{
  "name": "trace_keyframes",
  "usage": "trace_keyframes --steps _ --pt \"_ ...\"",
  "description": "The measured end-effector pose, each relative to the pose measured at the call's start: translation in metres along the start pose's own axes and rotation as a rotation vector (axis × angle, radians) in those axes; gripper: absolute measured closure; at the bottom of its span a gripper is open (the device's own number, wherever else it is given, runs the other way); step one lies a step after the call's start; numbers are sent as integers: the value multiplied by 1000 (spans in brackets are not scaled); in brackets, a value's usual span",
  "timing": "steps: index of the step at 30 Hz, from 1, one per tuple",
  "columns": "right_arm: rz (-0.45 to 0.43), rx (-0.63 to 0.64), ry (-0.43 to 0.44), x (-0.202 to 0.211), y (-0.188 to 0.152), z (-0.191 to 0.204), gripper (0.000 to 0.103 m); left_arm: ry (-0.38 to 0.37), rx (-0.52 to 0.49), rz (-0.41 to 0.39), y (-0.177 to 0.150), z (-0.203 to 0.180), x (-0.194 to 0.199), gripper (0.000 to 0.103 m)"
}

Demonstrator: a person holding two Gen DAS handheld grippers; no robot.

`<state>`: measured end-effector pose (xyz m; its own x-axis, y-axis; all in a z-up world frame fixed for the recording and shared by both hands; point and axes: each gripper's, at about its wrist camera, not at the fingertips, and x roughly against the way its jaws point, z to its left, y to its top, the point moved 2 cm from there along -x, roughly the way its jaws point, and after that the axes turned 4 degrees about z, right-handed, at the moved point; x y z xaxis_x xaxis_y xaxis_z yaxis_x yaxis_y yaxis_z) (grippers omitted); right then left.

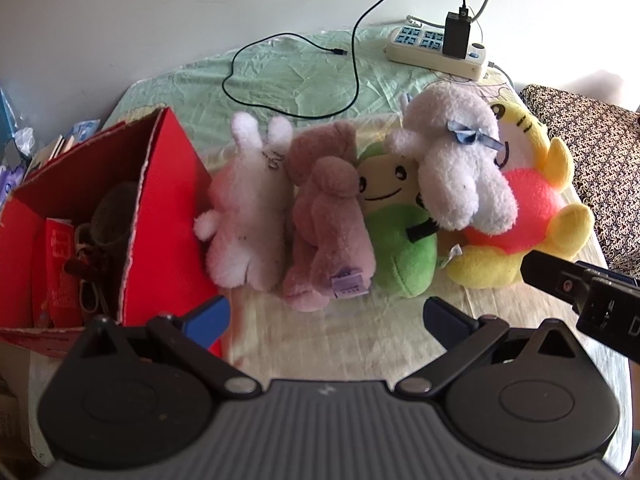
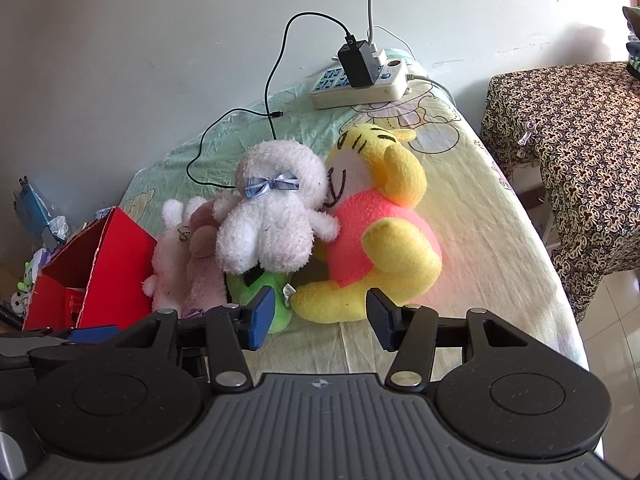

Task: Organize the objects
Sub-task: 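Move the right gripper toward the white fluffy plush with blue bow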

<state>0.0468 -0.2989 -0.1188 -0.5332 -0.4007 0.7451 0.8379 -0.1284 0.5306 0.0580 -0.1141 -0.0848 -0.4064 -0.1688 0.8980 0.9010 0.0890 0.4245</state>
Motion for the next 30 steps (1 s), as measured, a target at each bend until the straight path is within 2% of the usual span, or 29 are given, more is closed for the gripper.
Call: trace_keyframes --steps 23,26,30 --pt "-3 -39 3 -5 8 -13 48 -28 -39 20 9 -11 -12 0" --pt "-13 -51 21 -4 10 -16 48 -52 -48 6 12 -10 -12 0" --pt "-56 -83 108 3 17 -22 48 -124 -56 -8 19 -10 -10 0"
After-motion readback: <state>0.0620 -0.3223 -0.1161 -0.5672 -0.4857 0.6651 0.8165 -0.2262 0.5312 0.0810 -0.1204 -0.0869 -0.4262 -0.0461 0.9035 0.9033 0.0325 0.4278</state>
